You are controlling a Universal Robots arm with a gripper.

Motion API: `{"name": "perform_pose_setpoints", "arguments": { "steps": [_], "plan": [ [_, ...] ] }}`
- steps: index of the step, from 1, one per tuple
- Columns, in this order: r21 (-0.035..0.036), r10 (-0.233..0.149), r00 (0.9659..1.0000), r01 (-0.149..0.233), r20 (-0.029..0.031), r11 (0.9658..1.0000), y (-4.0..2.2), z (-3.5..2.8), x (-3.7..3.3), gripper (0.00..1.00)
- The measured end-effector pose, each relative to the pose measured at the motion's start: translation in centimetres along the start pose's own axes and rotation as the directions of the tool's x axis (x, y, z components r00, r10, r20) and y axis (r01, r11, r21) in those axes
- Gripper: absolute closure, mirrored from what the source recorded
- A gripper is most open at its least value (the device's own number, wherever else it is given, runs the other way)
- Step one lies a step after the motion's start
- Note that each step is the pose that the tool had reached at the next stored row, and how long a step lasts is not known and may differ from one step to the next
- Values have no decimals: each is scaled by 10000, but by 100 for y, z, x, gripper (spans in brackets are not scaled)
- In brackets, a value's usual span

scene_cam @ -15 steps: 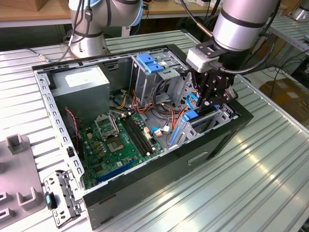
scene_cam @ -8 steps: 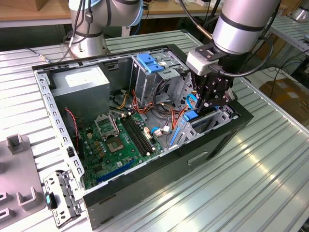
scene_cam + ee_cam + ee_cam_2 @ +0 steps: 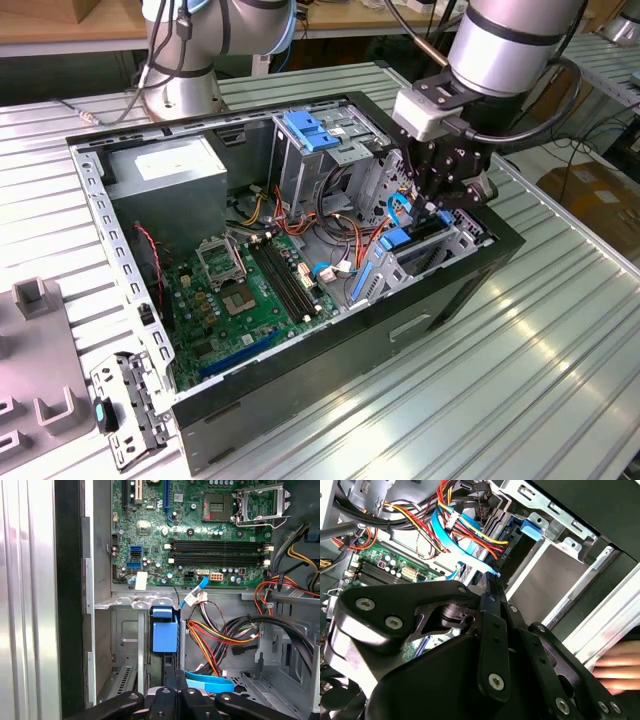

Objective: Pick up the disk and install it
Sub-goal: 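Insert the second disk wire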

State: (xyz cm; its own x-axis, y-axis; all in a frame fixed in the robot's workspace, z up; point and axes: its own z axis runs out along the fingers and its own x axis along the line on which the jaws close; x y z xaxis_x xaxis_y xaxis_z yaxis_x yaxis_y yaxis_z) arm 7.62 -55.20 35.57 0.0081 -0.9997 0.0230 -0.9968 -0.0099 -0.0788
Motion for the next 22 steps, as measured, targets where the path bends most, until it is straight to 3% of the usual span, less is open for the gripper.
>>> {"name": "perform_pose_setpoints", "arguments": {
  "steps": [22],
  "plan": [
    [0, 0, 10000, 0, 0, 10000, -3, -39, 1, 89]
  ]
}}
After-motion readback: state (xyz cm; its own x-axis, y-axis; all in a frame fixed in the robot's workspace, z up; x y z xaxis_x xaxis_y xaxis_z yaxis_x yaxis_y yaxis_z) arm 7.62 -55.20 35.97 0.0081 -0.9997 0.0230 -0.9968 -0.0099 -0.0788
